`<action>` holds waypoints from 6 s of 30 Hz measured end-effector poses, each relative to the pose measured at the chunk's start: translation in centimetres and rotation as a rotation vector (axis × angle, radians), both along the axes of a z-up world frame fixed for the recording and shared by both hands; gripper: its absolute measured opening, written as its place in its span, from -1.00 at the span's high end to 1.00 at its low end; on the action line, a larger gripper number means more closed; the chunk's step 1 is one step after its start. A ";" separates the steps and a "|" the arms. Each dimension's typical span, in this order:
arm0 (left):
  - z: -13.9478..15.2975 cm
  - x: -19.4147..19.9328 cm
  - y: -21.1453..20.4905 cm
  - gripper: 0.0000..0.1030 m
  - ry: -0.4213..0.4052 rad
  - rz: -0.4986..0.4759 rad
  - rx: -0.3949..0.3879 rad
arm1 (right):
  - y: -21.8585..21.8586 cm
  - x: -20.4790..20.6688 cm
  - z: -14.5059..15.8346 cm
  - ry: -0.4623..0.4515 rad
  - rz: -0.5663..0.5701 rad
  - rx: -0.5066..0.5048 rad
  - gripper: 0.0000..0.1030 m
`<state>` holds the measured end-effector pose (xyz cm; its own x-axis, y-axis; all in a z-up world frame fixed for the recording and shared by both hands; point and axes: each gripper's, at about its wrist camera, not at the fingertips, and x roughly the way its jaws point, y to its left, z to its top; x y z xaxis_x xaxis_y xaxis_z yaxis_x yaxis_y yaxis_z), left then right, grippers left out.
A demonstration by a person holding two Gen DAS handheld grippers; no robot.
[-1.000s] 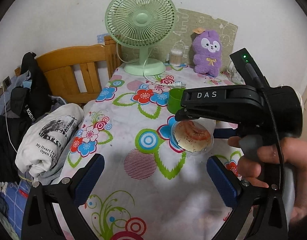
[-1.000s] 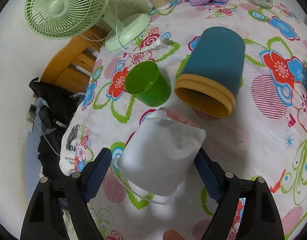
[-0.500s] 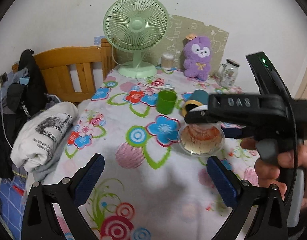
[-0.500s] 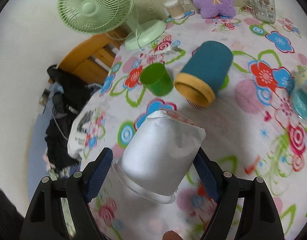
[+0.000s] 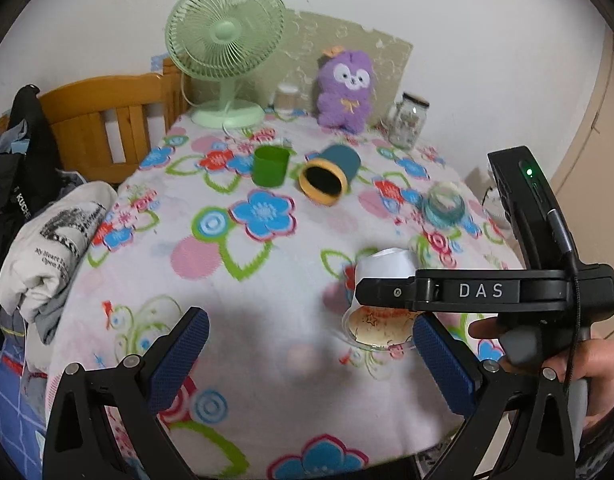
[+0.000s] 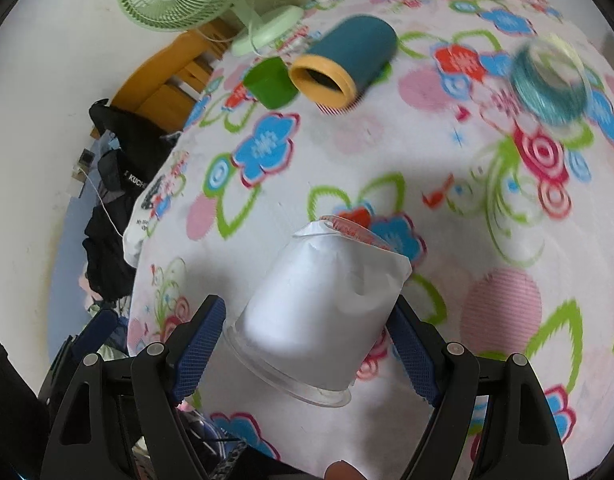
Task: Flip cup upside down
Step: 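Lift the white cup with the right gripper and turn its rim downward, then set the cup rim-down on the table, open the right gripper, withdraw, then move the left gripper onto the standing white cup and close on it, then lift the white cup with the left gripper and start rotating it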
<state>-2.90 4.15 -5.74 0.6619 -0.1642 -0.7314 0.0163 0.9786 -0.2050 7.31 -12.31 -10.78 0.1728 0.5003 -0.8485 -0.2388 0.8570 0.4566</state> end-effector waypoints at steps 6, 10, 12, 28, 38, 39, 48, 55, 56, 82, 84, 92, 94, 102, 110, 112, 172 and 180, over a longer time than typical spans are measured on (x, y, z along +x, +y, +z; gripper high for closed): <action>-0.7 -0.6 -1.4 -1.00 0.028 -0.016 0.014 | -0.3 -0.3 -0.5 0.006 0.005 0.016 -0.63; -0.9 -0.9 -1.7 -1.00 0.038 -0.012 0.024 | 0.0 -0.4 -0.4 0.016 0.026 -0.006 -0.67; -0.8 -1.0 -1.7 -1.00 0.037 -0.008 0.021 | 0.2 -0.4 -0.4 0.023 0.036 -0.011 -0.69; 0.2 -0.9 -2.8 -1.00 0.023 -0.027 0.032 | -1.1 -0.6 1.5 -0.028 0.038 0.014 -0.83; 0.4 0.2 -3.9 -1.00 0.032 -0.040 0.047 | -5.3 -0.9 2.5 -0.063 -0.031 0.048 -0.84; 0.5 0.3 -4.1 -1.00 0.031 -0.044 0.050 | -5.8 -0.9 2.6 -0.065 -0.040 0.051 -0.84; 0.8 2.2 -6.1 -1.00 0.039 -0.072 0.073 | -9.0 -1.2 2.9 -0.093 -0.083 0.064 -0.84; 0.4 3.8 -7.1 -1.00 0.062 -0.079 0.097 | -10.2 -2.2 4.4 -0.188 -0.060 0.073 -0.84; 0.3 4.0 -7.3 -1.00 0.067 -0.078 0.102 | -10.2 -2.4 4.6 -0.205 -0.048 0.072 -0.84; -3.0 7.5 -9.3 -1.00 0.180 -0.078 0.187 | -12.1 -3.9 5.3 -0.386 0.174 0.077 -0.91; -3.4 7.8 -9.5 -1.00 0.194 -0.076 0.203 | -12.3 -3.9 4.9 -0.376 0.183 0.072 -0.91; -4.7 8.7 -9.6 -1.00 0.255 -0.069 0.224 | -13.3 -3.6 4.1 -0.357 0.182 0.077 -0.91; -5.2 9.0 -9.5 -1.00 0.284 -0.069 0.220 | -13.5 -3.6 4.1 -0.357 0.179 0.080 -0.91; -6.2 10.3 -9.0 -1.00 0.361 -0.092 0.217 | -14.3 -3.5 3.8 -0.350 0.152 0.085 -0.91; -6.4 12.2 -8.9 -1.00 0.410 -0.131 0.184 | -14.9 -3.4 3.6 -0.343 0.130 0.089 -0.91; -6.8 12.7 -8.9 -1.00 0.438 -0.136 0.184 | -15.0 -3.4 3.6 -0.343 0.127 0.089 -0.91; -5.2 6.1 -5.9 -0.28 -0.079 0.246 0.070 | -12.8 -5.4 3.4 -0.355 0.179 0.080 -0.91; -3.1 7.8 -5.3 -0.28 -0.213 0.267 0.118 | -12.8 -5.6 3.7 -0.365 0.184 0.077 -0.91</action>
<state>4.93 -1.13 -8.82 0.8097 0.1120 -0.5761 -0.2128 0.9709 -0.1103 1.71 -25.06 -7.13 0.3574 0.6104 -0.7069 -0.5426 0.7517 0.3748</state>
